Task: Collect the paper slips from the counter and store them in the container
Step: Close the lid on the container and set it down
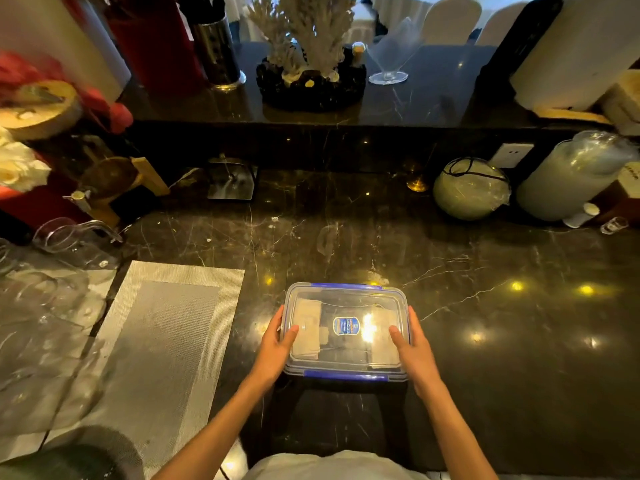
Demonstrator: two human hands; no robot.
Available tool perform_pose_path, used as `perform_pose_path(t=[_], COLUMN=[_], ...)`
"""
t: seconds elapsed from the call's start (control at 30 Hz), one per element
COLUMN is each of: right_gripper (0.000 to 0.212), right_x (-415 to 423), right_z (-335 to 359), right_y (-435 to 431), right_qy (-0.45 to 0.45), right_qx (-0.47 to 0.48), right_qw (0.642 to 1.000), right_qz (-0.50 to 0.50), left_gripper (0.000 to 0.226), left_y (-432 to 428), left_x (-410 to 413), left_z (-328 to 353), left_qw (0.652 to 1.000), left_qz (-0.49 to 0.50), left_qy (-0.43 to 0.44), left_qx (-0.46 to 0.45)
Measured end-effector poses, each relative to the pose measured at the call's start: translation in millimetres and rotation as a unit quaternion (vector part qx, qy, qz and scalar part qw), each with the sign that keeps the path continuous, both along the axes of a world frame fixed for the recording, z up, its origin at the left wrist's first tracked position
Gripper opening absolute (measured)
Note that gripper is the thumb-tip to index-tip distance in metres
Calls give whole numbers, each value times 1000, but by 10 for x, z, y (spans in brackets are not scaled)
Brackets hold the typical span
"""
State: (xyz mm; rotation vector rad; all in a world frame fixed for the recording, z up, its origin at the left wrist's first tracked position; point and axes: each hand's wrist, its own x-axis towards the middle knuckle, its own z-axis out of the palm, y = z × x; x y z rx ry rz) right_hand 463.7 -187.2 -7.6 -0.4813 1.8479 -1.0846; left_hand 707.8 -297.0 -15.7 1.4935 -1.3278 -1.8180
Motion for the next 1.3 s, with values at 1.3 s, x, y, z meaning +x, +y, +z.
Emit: perform_pose_path(t=[1.3], right_gripper=[75], right_x=[-932], right_z=[-305], right_y=[-1939], right_qy=[447], right_qx=[96], right_qw=[841], right_qz=[290], left_gripper=[65], left_y=[-2097], left_x=[-1397], left_z=[-415], left_qw=[735], left_qz=[-351], left_qy=[-384], left_qx=[-434])
